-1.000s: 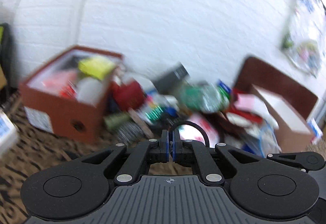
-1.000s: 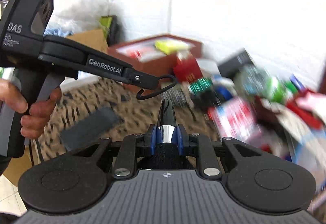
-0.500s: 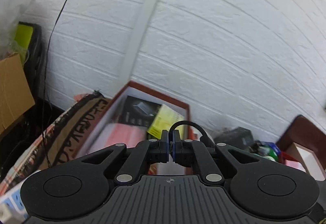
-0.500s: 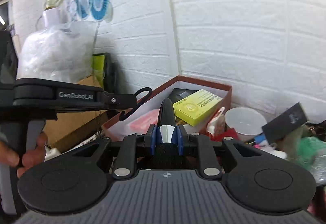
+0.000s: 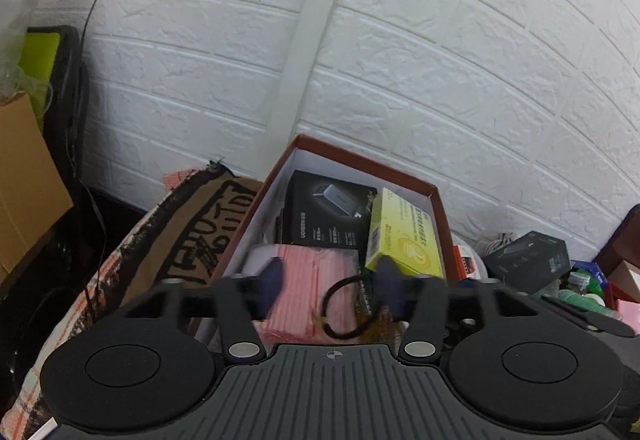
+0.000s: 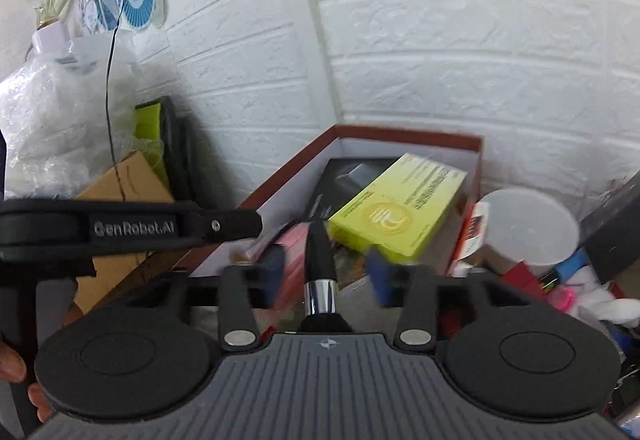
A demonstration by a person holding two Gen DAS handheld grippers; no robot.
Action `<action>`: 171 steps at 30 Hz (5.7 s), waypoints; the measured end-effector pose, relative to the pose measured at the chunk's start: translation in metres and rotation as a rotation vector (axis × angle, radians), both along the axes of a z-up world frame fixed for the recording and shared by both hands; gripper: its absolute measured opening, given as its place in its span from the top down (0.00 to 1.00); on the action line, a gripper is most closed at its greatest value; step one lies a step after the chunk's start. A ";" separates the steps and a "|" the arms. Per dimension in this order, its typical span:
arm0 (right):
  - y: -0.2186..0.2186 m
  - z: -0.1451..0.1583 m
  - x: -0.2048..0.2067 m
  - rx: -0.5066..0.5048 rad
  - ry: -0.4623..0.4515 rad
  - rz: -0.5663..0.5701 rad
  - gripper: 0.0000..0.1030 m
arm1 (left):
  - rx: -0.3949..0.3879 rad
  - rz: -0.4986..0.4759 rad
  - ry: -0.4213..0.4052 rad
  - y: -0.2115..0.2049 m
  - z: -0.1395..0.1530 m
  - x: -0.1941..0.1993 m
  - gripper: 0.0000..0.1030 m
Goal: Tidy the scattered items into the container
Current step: 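Carry the hair tie over the red-brown shoe box and open the left gripper, then move the empty left gripper back toward the pile, then grasp the black marker with the left gripper while the right gripper grasps the gold box, then lift the black marker with the left gripper while the right gripper lifts the gold box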
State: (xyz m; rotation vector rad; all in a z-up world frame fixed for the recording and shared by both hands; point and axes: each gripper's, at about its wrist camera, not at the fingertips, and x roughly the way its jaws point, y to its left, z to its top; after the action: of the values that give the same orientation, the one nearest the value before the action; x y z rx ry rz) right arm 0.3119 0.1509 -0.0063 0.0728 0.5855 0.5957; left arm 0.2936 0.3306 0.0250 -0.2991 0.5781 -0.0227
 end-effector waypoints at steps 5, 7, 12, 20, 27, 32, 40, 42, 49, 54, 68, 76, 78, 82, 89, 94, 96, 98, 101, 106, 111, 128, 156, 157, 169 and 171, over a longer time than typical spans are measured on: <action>-0.009 0.005 -0.021 -0.054 -0.083 0.008 0.34 | -0.029 -0.025 -0.029 -0.002 -0.001 -0.018 0.06; -0.006 0.003 -0.027 -0.081 -0.090 0.024 0.23 | -0.043 -0.045 -0.023 -0.008 -0.002 -0.023 0.00; -0.002 0.009 -0.045 -0.127 -0.160 0.027 0.02 | -0.014 -0.049 -0.018 -0.022 0.000 -0.037 0.00; -0.019 0.019 -0.068 -0.134 -0.173 0.034 0.01 | 0.014 -0.044 -0.035 -0.043 0.011 -0.062 0.00; -0.048 0.024 -0.094 -0.116 -0.172 0.014 0.01 | 0.033 -0.079 -0.053 -0.079 0.016 -0.092 0.00; -0.080 0.013 -0.125 -0.083 -0.144 -0.009 0.00 | 0.085 -0.123 -0.084 -0.121 0.006 -0.127 0.00; -0.149 -0.020 -0.170 -0.073 -0.131 -0.108 0.00 | 0.026 -0.215 -0.066 -0.188 -0.034 -0.161 0.00; -0.169 -0.030 -0.179 -0.083 -0.129 -0.139 0.00 | 0.009 -0.252 -0.042 -0.206 -0.047 -0.165 0.00; -0.242 -0.062 -0.201 -0.076 -0.069 -0.250 0.00 | -0.052 -0.336 0.035 -0.248 -0.082 -0.167 0.00; -0.284 -0.083 -0.212 -0.097 -0.025 -0.361 0.00 | -0.041 -0.394 0.051 -0.271 -0.089 -0.169 0.00; -0.351 -0.101 -0.211 -0.167 -0.020 -0.556 0.30 | 0.103 -0.641 0.073 -0.351 -0.110 -0.159 0.48; -0.368 -0.093 -0.199 -0.133 -0.013 -0.594 0.34 | 0.121 -0.727 0.077 -0.373 -0.119 -0.157 0.48; -0.365 -0.094 -0.193 -0.133 -0.007 -0.589 0.35 | 0.127 -0.739 0.084 -0.380 -0.122 -0.153 0.48; -0.360 -0.095 -0.186 -0.119 0.013 -0.571 0.41 | 0.125 -0.736 0.109 -0.389 -0.133 -0.142 0.52; -0.363 -0.106 -0.177 -0.109 0.081 -0.589 0.53 | 0.165 -0.722 0.081 -0.393 -0.136 -0.141 0.78; -0.370 -0.110 -0.189 -0.077 0.127 -0.576 0.88 | 0.111 -0.720 0.100 -0.387 -0.131 -0.144 0.83; -0.367 -0.113 -0.195 -0.092 0.140 -0.563 0.98 | 0.113 -0.708 0.097 -0.383 -0.131 -0.148 0.83; -0.366 -0.113 -0.201 -0.102 0.134 -0.565 0.98 | 0.114 -0.694 0.093 -0.377 -0.130 -0.155 0.83; -0.366 -0.110 -0.206 -0.092 0.129 -0.558 0.96 | 0.135 -0.653 0.083 -0.364 -0.128 -0.167 0.84; -0.362 -0.099 -0.206 -0.069 0.069 -0.565 0.56 | 0.114 -0.569 0.106 -0.331 -0.130 -0.181 0.84; -0.355 -0.100 -0.188 -0.082 0.051 -0.583 0.39 | 0.119 -0.576 0.092 -0.332 -0.127 -0.177 0.61; -0.359 -0.106 -0.206 -0.107 0.117 -0.494 0.71 | 0.078 -0.470 0.116 -0.318 -0.131 -0.178 0.90; -0.327 -0.106 -0.202 -0.215 0.144 -0.357 0.71 | 0.135 -0.447 0.143 -0.317 -0.129 -0.169 0.71; -0.326 -0.107 -0.201 -0.218 0.143 -0.356 0.71 | 0.143 -0.450 0.143 -0.318 -0.128 -0.169 0.71; -0.324 -0.105 -0.199 -0.229 0.146 -0.343 0.73 | 0.128 -0.445 0.148 -0.315 -0.125 -0.168 0.90; -0.323 -0.102 -0.201 -0.205 0.150 -0.329 0.73 | 0.109 -0.432 0.144 -0.309 -0.121 -0.172 0.90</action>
State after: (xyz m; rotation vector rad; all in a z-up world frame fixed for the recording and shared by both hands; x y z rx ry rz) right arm 0.1105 -0.1723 -0.1078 0.0192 0.7590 0.2097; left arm 0.1218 0.0215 -0.0960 -0.0655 0.7759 -0.3875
